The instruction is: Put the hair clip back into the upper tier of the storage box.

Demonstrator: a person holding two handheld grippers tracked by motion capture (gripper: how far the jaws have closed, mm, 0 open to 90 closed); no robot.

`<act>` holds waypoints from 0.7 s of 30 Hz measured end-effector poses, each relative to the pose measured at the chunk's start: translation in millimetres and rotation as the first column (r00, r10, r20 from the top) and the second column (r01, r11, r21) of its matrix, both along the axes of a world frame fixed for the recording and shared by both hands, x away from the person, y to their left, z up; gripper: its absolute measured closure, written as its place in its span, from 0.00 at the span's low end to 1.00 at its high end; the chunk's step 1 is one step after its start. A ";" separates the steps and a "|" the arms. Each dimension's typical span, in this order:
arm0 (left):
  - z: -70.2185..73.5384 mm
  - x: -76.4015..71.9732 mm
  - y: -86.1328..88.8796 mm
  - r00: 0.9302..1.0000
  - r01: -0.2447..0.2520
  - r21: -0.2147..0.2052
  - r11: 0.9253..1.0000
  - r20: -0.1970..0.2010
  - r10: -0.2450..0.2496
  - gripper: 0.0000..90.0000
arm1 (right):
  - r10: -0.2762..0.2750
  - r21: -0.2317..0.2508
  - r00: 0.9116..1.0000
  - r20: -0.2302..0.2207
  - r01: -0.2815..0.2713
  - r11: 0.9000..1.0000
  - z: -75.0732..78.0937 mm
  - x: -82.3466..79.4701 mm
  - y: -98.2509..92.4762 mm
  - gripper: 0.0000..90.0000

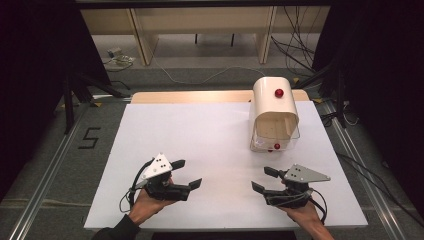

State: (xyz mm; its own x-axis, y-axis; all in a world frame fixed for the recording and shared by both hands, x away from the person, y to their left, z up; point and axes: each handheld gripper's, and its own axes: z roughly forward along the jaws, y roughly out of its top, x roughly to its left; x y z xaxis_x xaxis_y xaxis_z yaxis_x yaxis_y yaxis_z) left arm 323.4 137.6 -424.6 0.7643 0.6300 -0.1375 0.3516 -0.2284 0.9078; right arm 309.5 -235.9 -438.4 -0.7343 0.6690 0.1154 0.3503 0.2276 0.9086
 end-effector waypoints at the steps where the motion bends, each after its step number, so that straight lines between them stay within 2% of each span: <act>1: -0.7 -0.8 0.3 1.000 -0.003 0.002 1.000 -0.001 0.003 0.17 | 0.000 -0.003 1.000 0.001 0.000 1.000 0.2 -0.2 -0.3 0.35; 6: -3.0 -4.1 3.0 1.000 -0.014 0.002 1.000 -0.003 0.014 0.17 | -0.002 -0.003 1.000 0.001 0.002 1.000 0.4 -0.4 -0.5 0.35; 11: -6.4 -7.7 7.1 0.999 -0.028 0.041 0.999 0.021 0.028 0.17 | 0.000 -0.002 1.000 0.002 0.000 1.000 0.4 -0.8 -0.5 0.35; 17: -5.0 -9.6 15.9 0.998 -0.066 -0.015 0.998 0.021 0.067 0.17 | -0.001 -0.002 1.000 0.000 0.001 1.000 0.2 -0.8 -1.3 0.35; 21: -4.6 -10.5 15.0 0.996 -0.074 -0.011 0.997 0.046 0.074 0.17 | -0.002 -0.001 1.000 0.001 0.002 1.000 0.2 -0.4 -1.5 0.35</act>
